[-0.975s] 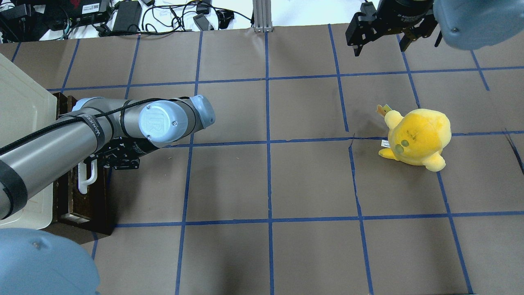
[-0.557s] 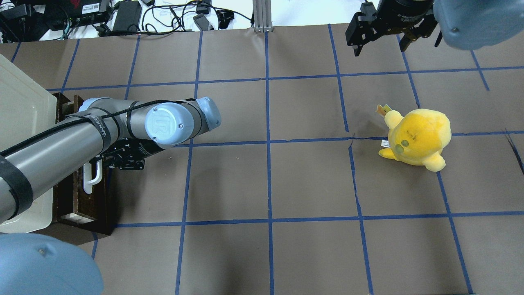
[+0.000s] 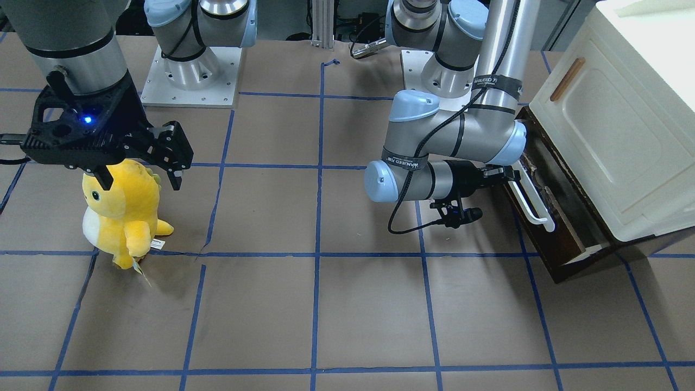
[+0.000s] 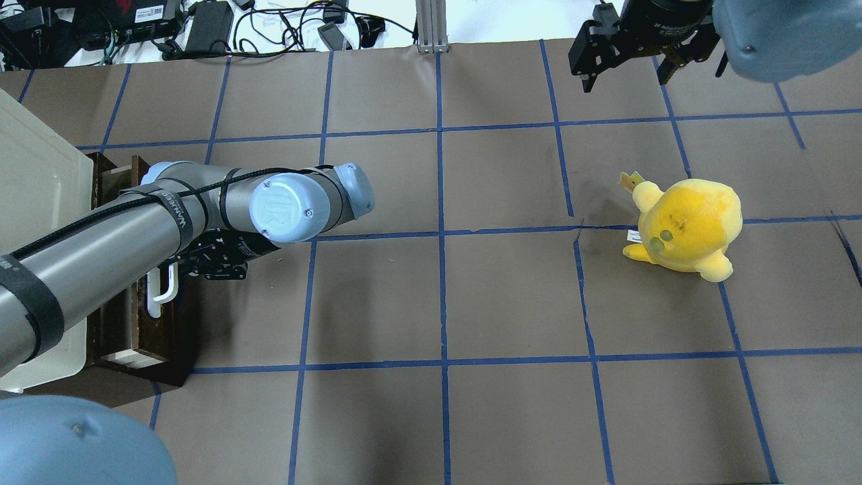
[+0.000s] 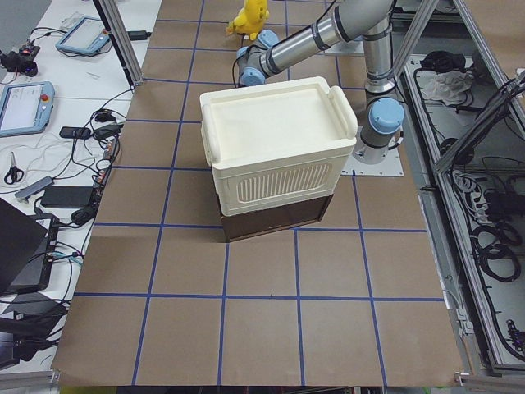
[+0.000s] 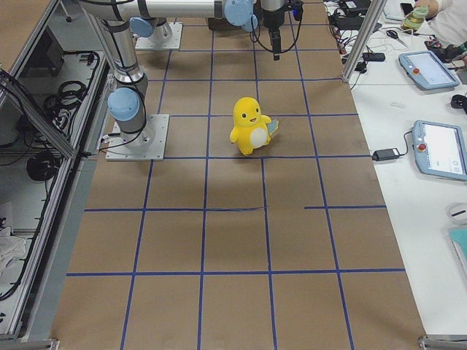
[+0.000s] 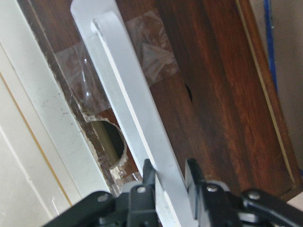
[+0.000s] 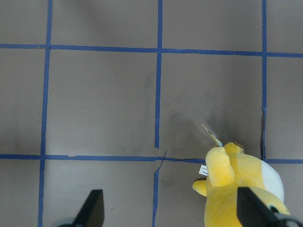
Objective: Pull drawer sideways
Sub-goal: 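Pull the handle with the left gripper, sliding the drawer out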
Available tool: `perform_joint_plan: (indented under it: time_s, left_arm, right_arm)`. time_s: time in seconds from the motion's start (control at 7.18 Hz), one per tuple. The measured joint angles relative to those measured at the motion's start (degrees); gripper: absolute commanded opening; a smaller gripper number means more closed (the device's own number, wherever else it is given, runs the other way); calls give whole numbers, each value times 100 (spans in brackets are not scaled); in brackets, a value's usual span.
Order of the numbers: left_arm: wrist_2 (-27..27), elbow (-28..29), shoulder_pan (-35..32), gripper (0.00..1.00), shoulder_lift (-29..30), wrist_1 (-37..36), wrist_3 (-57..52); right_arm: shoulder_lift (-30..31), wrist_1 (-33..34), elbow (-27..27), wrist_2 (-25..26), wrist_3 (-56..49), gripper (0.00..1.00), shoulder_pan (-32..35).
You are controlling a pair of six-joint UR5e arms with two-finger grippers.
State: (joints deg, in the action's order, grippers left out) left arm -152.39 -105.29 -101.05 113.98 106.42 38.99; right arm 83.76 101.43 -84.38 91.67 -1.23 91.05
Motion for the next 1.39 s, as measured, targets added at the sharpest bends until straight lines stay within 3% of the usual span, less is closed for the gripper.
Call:
perform_joint_plan:
  time_s: [1.39]
  left_arm:
    - [76,74,-431,26,4,-10,36]
  right_arm:
    - [0,0,0,-2,0,100,0]
